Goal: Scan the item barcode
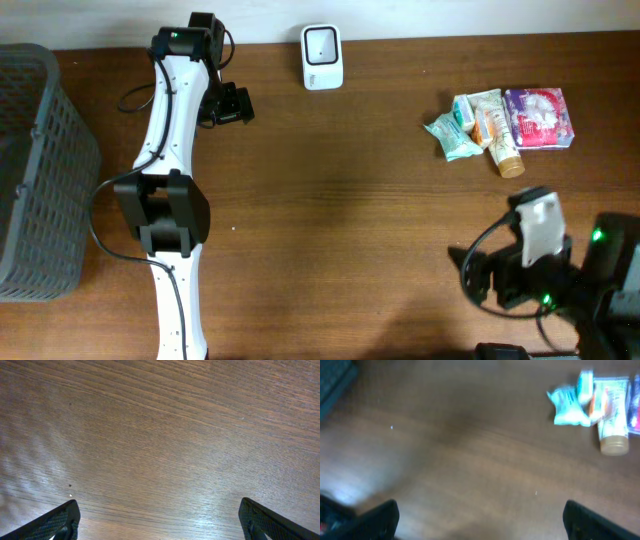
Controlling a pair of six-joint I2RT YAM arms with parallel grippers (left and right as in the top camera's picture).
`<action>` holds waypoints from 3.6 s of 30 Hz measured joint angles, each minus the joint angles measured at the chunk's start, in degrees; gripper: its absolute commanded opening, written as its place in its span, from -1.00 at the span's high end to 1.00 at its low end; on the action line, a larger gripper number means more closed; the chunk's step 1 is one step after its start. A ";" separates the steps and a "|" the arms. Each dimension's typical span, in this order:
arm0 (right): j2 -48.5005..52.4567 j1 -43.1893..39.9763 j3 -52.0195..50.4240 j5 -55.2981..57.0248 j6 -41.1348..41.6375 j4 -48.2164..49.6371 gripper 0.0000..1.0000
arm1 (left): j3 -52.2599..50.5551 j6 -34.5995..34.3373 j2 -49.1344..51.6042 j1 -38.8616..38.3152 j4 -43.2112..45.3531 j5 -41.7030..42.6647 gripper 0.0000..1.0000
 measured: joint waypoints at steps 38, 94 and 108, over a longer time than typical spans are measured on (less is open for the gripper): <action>-42.12 5.49 -68.98 24.87 11.15 72.19 -0.97 | 0.00 0.00 0.00 0.00 -0.02 0.00 -0.98; -42.27 5.55 -69.07 24.52 13.97 70.53 -0.97 | -62.86 11.69 -51.19 -1.73 30.45 -1.29 -0.98; -42.29 5.55 -69.07 24.52 13.97 70.53 -0.97 | -103.58 14.64 -85.72 -1.73 51.76 -1.29 -0.98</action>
